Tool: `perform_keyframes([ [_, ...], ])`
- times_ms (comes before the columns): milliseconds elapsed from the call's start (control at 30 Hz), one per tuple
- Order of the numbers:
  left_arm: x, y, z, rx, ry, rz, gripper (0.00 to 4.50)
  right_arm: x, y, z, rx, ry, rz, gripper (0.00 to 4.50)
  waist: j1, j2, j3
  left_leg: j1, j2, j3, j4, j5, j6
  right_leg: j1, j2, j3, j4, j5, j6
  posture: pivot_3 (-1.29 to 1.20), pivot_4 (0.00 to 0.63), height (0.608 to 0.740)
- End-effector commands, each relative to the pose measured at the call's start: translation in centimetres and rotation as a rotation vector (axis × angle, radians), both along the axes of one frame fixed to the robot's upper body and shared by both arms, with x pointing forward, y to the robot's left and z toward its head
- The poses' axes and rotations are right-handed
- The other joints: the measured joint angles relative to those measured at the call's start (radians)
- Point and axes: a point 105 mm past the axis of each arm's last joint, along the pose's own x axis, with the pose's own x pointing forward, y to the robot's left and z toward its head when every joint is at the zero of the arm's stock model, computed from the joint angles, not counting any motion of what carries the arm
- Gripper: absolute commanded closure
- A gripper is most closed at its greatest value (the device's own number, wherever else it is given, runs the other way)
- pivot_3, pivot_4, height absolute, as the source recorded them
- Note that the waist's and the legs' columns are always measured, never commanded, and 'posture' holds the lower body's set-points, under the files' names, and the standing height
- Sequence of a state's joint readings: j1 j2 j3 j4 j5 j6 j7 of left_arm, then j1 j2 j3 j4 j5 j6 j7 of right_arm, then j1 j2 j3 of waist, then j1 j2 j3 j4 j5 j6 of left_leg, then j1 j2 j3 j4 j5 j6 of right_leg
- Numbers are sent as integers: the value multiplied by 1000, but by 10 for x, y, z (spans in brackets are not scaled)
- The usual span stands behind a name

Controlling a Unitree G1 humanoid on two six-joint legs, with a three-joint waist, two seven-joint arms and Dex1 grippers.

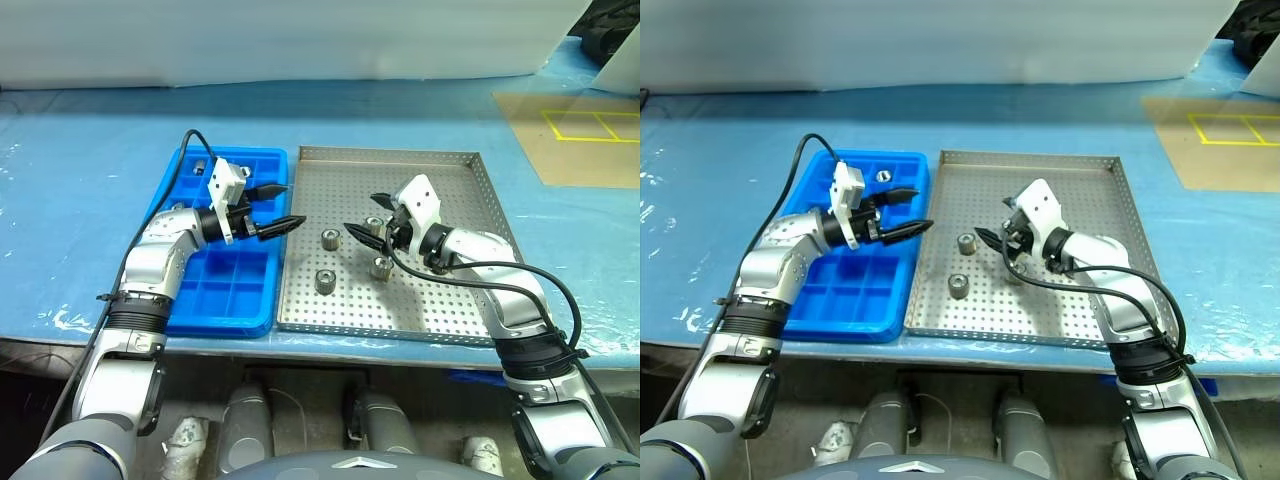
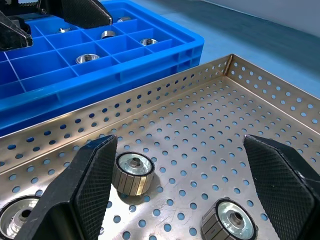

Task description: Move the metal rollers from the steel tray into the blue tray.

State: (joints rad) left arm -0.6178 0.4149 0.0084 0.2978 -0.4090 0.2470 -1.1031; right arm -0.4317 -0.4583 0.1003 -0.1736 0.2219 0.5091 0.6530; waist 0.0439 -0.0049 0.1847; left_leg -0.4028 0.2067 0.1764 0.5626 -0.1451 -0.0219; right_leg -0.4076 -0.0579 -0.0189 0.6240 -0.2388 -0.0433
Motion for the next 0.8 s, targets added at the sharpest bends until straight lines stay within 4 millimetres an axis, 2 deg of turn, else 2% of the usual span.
perform_keyframes([
  [33,-2,1,13,-7,-55,-2,0,-1,3,14,11,-57,17,359,0,0,0,0,0,0,0,0,0,0,0,0,0,0,0,-169,150,740],
  [800,-2,-1,14,-9,-61,-7,0,-1,2,14,9,-59,15,359,0,0,0,0,0,0,0,0,0,0,0,0,0,0,0,-173,150,740],
])
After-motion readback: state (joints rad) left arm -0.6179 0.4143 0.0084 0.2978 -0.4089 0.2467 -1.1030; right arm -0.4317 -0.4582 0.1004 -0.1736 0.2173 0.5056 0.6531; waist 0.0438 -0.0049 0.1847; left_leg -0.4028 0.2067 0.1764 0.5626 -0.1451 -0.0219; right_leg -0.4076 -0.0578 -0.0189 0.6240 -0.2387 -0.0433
